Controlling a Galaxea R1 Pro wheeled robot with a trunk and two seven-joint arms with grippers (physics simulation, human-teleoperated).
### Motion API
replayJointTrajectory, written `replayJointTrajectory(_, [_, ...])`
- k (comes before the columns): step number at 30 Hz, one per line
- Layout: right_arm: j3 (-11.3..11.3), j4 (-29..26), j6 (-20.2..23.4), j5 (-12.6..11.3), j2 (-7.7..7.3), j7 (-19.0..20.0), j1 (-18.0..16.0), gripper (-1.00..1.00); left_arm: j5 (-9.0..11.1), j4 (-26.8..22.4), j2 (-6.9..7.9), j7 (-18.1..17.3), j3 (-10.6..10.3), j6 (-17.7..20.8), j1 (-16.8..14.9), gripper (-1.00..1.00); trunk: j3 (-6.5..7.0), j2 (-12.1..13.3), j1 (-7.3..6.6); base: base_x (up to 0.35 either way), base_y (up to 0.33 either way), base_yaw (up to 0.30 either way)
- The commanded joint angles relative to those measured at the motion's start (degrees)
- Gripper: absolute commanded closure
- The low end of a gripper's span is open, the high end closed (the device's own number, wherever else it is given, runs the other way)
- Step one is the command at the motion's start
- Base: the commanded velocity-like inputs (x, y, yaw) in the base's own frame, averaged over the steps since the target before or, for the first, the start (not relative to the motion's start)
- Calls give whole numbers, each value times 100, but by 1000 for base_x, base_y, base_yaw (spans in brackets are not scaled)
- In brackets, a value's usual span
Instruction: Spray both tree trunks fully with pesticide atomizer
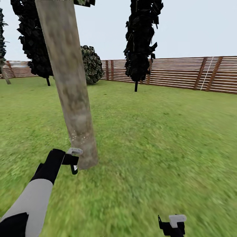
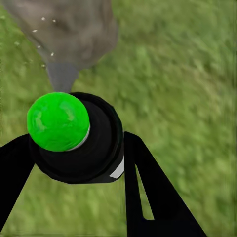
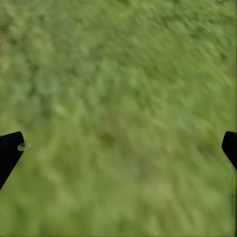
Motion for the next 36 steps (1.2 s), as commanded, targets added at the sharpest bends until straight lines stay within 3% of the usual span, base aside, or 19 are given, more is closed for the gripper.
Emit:
replayJointTrajectory(1, [0,0,0,0,0,0,1,-100,-2,0,6,2,3,-1,0,100,0,0,0,0,-272,250])
replayJointTrajectory(6, [7,0,0,0,0,0,2,-100,-3,9,293,8,38,-8,77,100,0,0,0,11,-272,274])
replayJointTrajectory(8, [8,0,0,0,0,0,1,-100,-3,9,322,8,25,-9,126,100,0,0,0,91,-268,277])
replayJointTrajectory(11, [9,0,0,1,0,0,-1,-100,7,15,278,8,6,-10,153,100,0,0,0,170,-238,227])
replayJointTrajectory(13, [8,0,0,0,0,0,1,-100,-6,11,62,24,3,-10,163,100,0,0,0,225,-202,51])
replayJointTrajectory(16, [7,0,0,0,0,0,1,-100,0,11,12,230,16,-10,161,100,0,0,0,245,-182,9])
replayJointTrajectory(18, [7,0,0,1,0,0,-2,-100,13,27,86,398,57,-10,173,100,0,0,0,271,-155,2])
replayJointTrajectory(23, [5,0,0,0,0,0,0,-100,36,147,433,456,159,-48,320,100,0,0,0,281,-141,0])
replayJointTrajectory(26, [8,0,0,0,0,0,2,-100,59,374,342,463,147,-67,331,100,0,0,0,283,-141,0])
replayJointTrajectory(27, [8,0,0,0,0,0,1,-100,57,398,265,464,146,-69,332,100,0,0,0,283,-143,24])
replayJointTrajectory(29, [9,0,0,2,0,0,3,-100,51,425,-40,471,146,-77,332,100,0,0,0,283,-144,177])
replayJointTrajectory(31, [9,0,0,2,0,0,2,-100,46,410,-187,474,179,-80,327,100,0,0,0,283,-144,252])
replayJointTrajectory(33, [9,0,0,2,0,0,-2,-100,34,394,-115,474,199,-78,329,100,0,0,0,280,-144,275])
replayJointTrajectory(34, [9,0,0,2,0,0,-1,-100,27,392,-24,477,262,-79,331,100,0,0,0,264,-144,273])
replayJointTrajectory(35, [9,0,0,4,0,0,1,-100,25,415,193,511,437,-80,333,100,0,0,0,215,-125,156])
replayJointTrajectory(36, [9,0,0,3,0,0,0,-100,24,427,267,523,512,-82,338,100,0,0,0,161,-85,100])
